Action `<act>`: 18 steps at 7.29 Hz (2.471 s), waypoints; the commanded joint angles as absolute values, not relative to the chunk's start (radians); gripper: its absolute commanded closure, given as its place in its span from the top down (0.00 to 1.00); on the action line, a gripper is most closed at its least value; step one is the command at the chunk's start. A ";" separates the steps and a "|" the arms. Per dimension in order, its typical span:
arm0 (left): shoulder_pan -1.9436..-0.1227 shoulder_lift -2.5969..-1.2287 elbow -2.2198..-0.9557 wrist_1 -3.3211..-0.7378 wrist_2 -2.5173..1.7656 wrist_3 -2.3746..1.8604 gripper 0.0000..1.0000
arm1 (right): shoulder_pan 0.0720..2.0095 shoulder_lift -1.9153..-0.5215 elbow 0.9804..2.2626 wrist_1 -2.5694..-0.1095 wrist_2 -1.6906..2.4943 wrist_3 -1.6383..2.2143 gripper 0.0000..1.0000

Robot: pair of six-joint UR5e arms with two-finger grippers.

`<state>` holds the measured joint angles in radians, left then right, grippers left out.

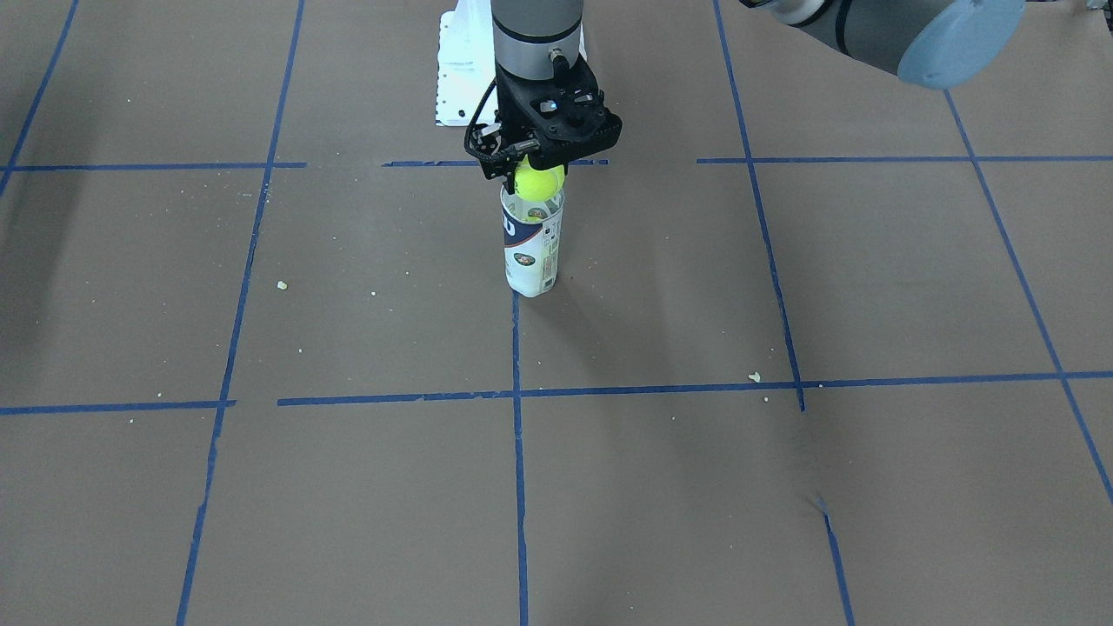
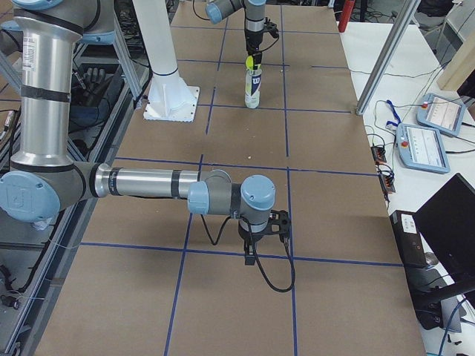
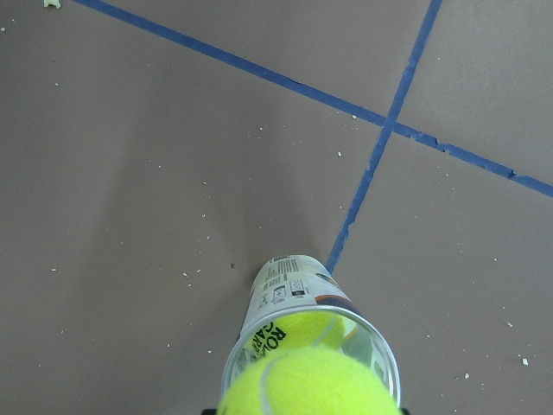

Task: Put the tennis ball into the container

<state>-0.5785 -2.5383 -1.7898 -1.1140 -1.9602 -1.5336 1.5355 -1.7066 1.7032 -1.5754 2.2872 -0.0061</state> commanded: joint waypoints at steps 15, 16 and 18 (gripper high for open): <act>-1.328 -1.763 -2.005 -1.396 -2.288 -0.190 1.00 | 1.536 -1.707 1.703 -1.575 2.287 -0.006 1.00; -1.412 -1.664 -2.005 -1.413 -2.310 -0.052 1.00 | 1.536 -1.707 1.703 -1.575 2.287 -0.006 1.00; -1.532 -1.535 -1.912 -1.463 -2.318 0.082 1.00 | 1.536 -1.707 1.703 -1.577 2.287 -0.006 1.00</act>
